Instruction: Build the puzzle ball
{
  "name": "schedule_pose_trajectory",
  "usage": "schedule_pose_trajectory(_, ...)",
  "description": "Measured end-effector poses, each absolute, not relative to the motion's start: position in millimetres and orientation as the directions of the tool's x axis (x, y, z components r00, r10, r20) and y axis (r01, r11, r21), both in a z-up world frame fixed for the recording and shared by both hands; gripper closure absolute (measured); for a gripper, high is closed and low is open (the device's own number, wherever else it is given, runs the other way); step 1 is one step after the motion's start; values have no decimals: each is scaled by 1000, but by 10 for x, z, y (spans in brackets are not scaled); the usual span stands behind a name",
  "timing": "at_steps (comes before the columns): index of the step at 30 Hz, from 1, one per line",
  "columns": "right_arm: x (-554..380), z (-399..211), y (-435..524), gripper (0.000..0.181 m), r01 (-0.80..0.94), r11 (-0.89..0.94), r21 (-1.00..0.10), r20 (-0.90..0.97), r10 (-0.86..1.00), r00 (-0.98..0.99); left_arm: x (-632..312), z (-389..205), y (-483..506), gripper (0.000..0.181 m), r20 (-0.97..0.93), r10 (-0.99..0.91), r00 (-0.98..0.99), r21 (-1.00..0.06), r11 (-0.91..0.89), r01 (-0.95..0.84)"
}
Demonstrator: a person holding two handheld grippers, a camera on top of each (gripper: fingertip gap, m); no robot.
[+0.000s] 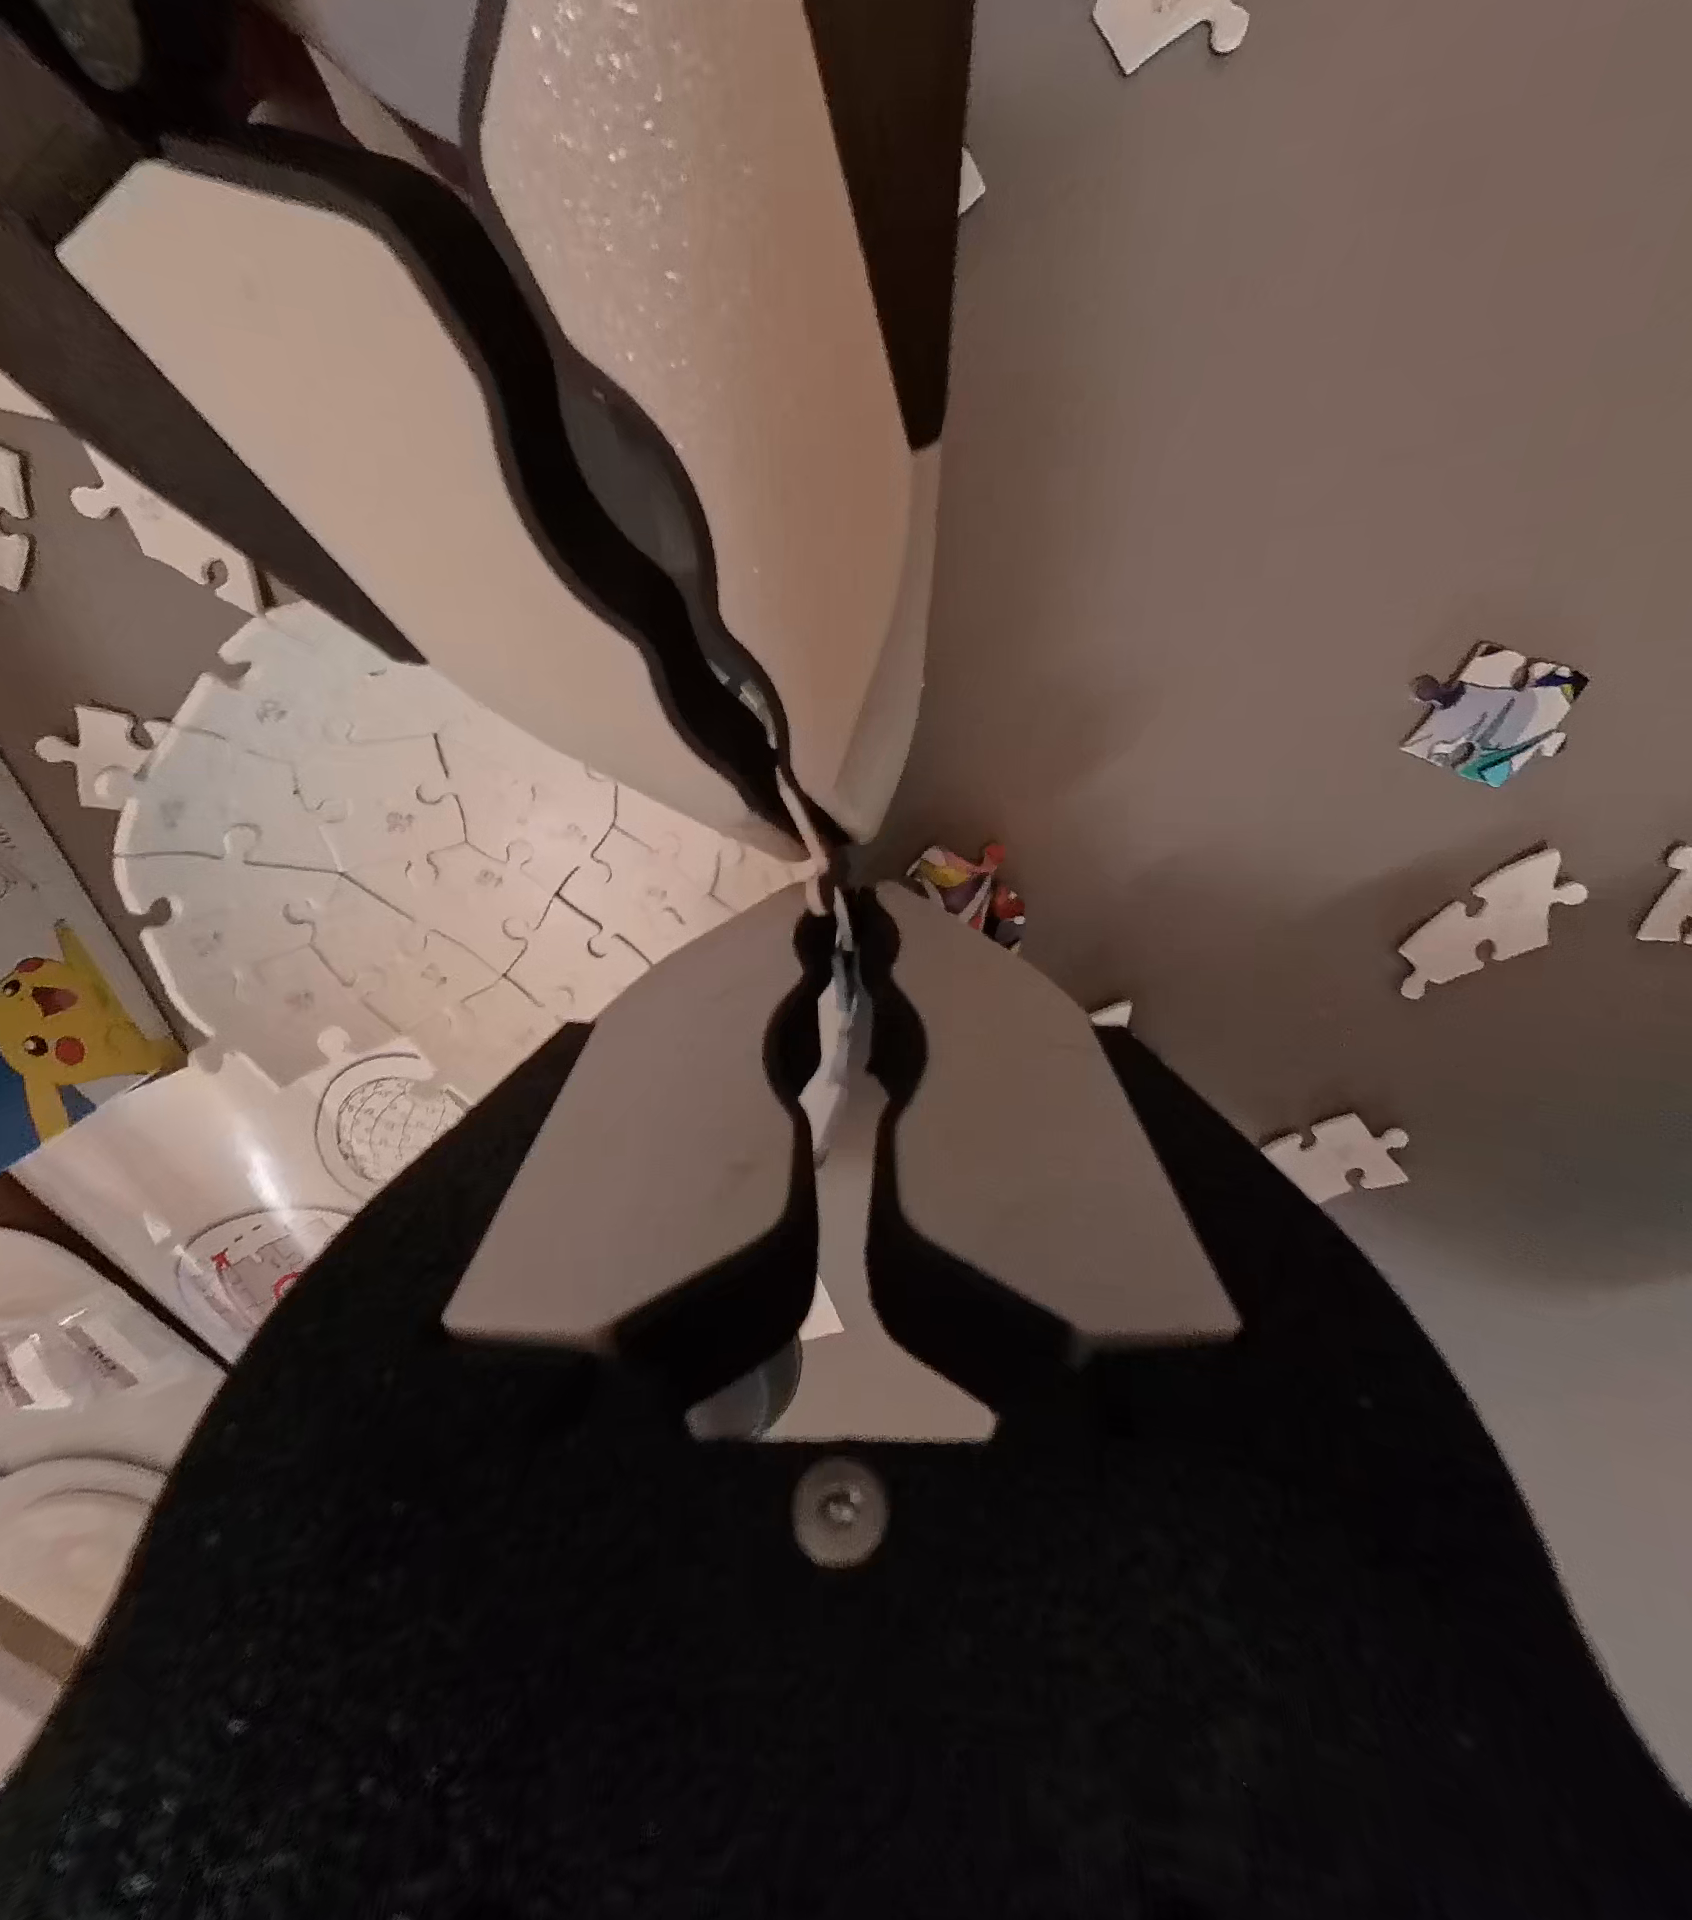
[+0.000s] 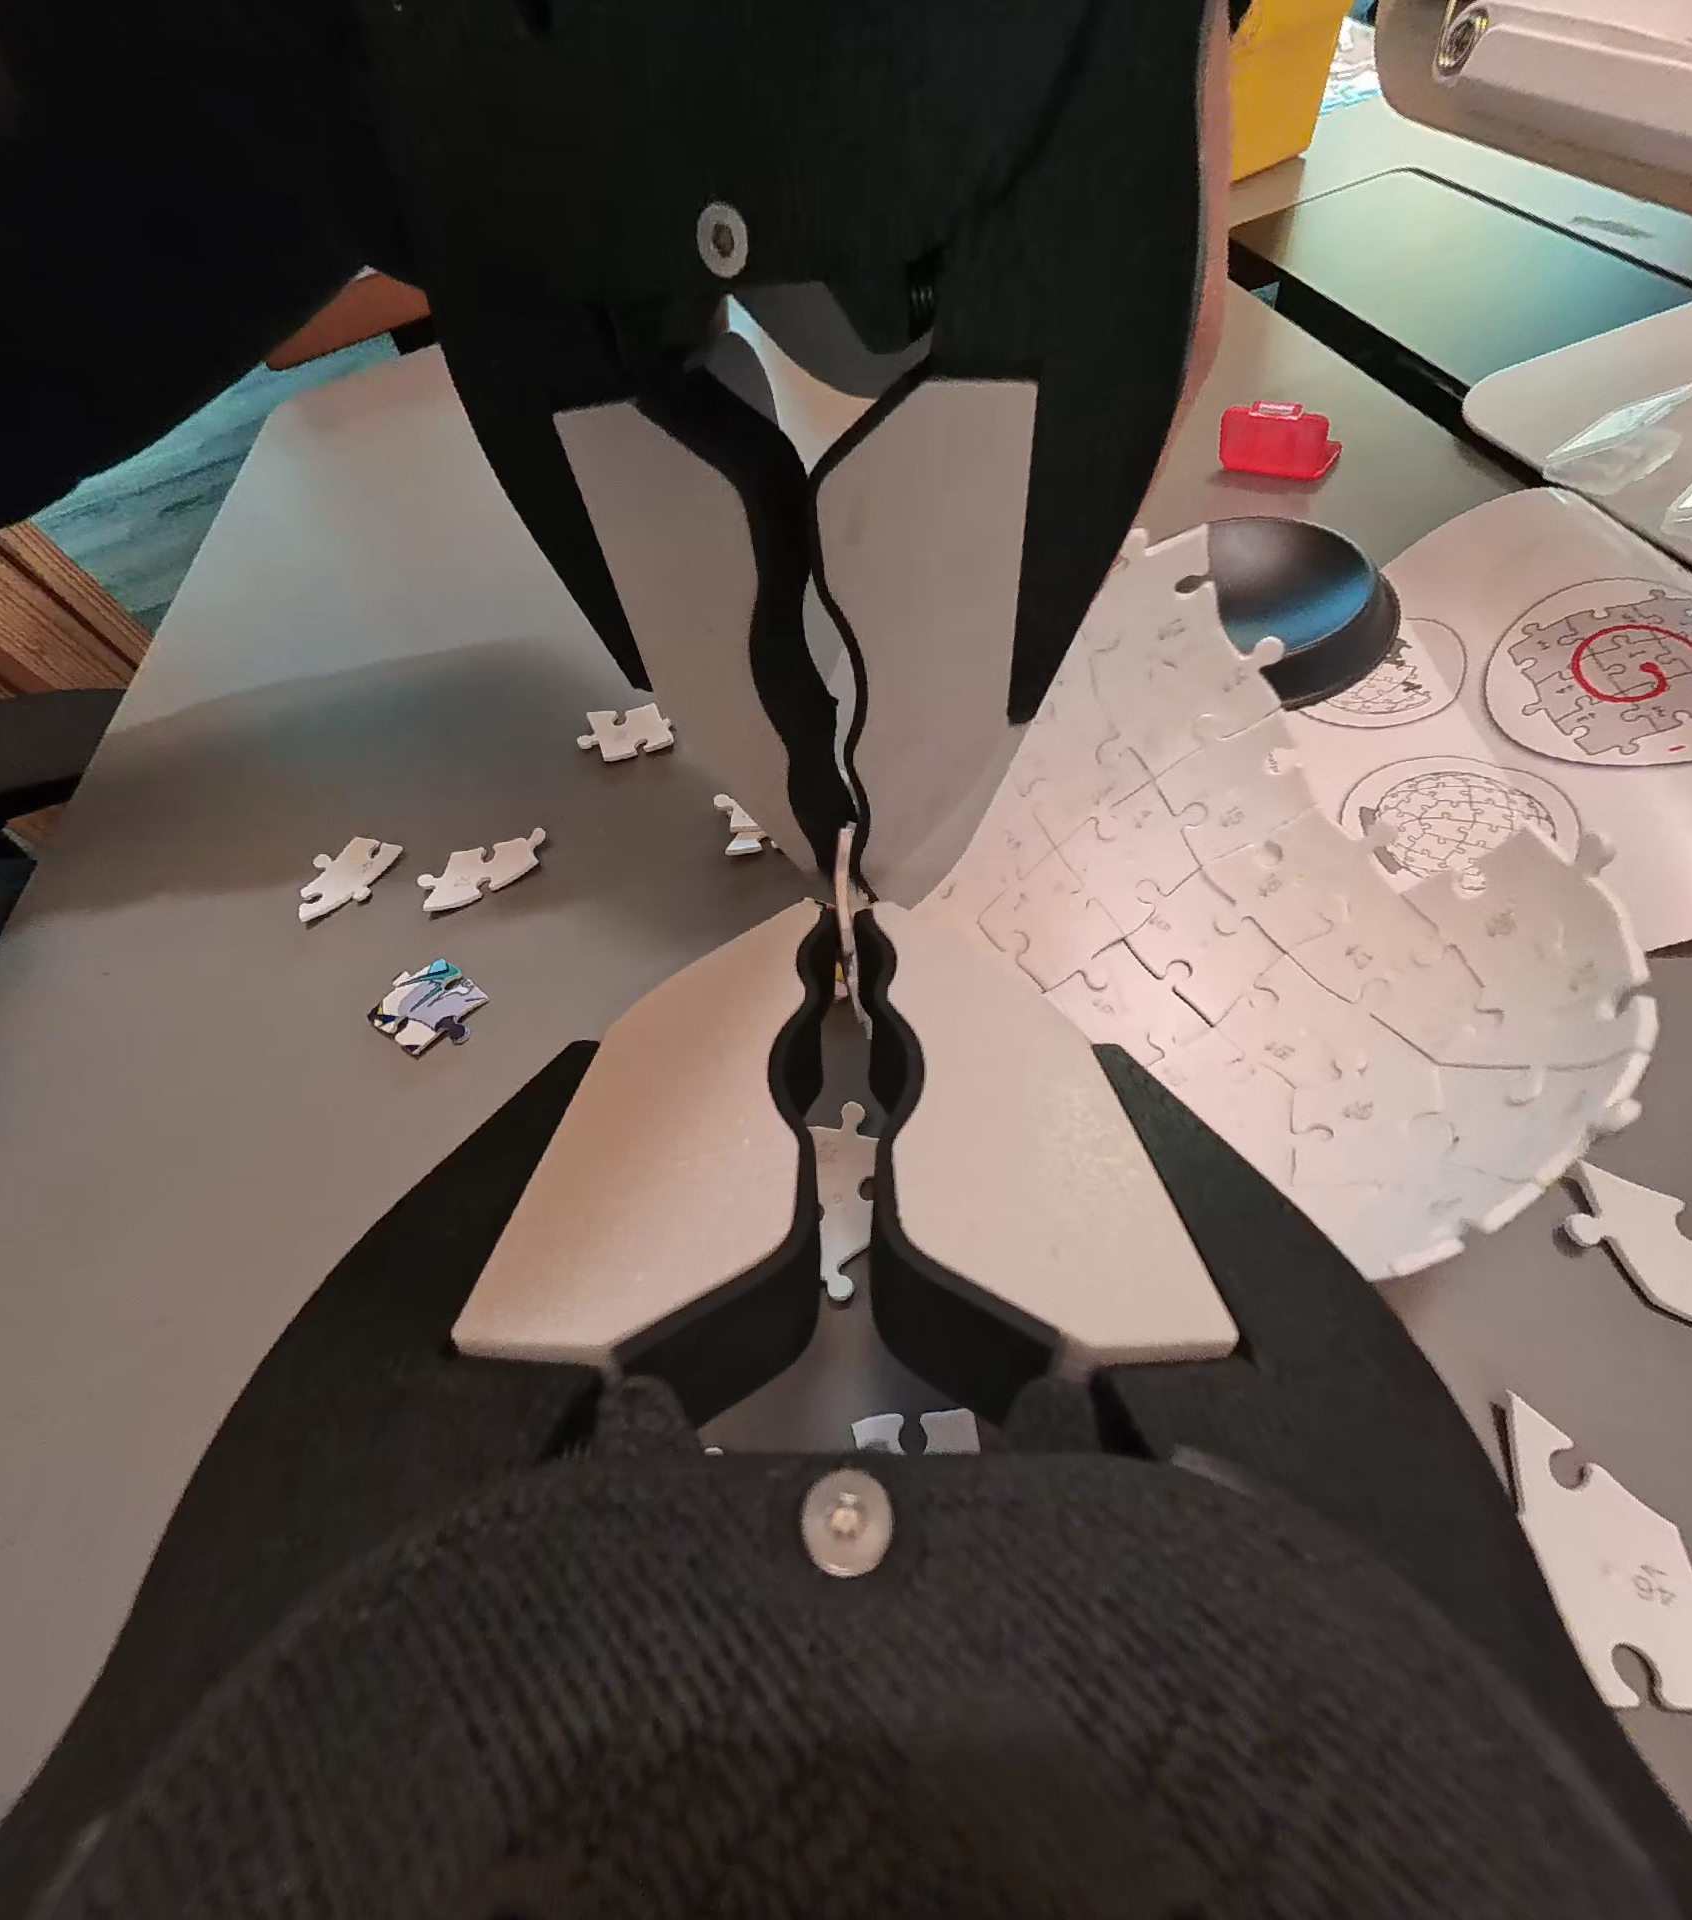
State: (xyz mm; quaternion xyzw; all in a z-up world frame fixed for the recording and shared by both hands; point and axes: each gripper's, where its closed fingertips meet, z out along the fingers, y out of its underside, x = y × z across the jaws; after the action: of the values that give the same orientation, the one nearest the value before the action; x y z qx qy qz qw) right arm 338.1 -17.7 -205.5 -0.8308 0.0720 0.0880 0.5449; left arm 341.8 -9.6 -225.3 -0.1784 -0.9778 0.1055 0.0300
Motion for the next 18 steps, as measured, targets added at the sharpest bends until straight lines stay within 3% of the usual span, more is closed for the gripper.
schedule_pose_trajectory(12,3360,-2062,-162,179,-205,-396,-895,-219,-12,976,3417,-2257,-74,179,29,400,-916,-165,906,390)
schedule_pose_trajectory(18,3380,-2003,-168,179,-235,-353,-906,-247,-14,969,3405,-2214,-96,177,33,364,-931,-243,906,346)
